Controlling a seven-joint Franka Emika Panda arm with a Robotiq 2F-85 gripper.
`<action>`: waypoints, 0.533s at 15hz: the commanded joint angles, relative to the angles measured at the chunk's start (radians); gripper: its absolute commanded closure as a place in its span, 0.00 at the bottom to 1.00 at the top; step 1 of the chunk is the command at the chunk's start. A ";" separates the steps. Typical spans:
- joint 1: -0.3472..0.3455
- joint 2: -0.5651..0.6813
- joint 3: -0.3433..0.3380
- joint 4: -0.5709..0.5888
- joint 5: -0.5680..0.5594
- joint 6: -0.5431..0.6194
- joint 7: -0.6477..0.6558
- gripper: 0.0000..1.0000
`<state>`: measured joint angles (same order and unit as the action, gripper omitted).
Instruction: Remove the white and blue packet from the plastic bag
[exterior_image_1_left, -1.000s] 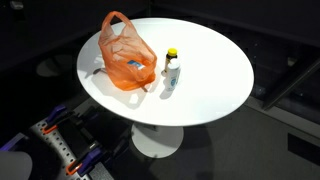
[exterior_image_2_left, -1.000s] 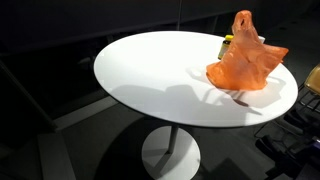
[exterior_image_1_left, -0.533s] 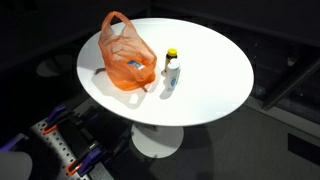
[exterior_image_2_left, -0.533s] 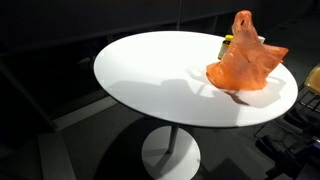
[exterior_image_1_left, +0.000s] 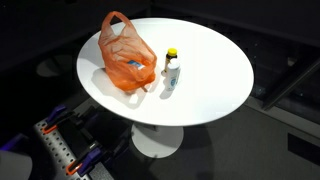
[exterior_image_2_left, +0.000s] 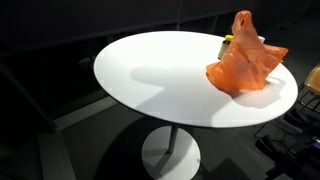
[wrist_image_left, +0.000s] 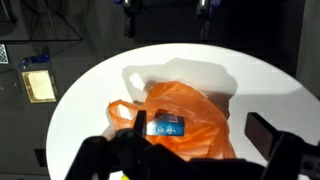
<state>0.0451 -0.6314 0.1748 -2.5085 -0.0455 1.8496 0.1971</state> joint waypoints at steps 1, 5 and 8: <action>-0.046 0.029 -0.027 -0.015 -0.025 0.090 0.055 0.00; -0.092 0.069 -0.047 -0.044 -0.035 0.206 0.081 0.00; -0.123 0.106 -0.052 -0.062 -0.058 0.280 0.104 0.00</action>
<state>-0.0576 -0.5567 0.1310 -2.5584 -0.0671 2.0701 0.2574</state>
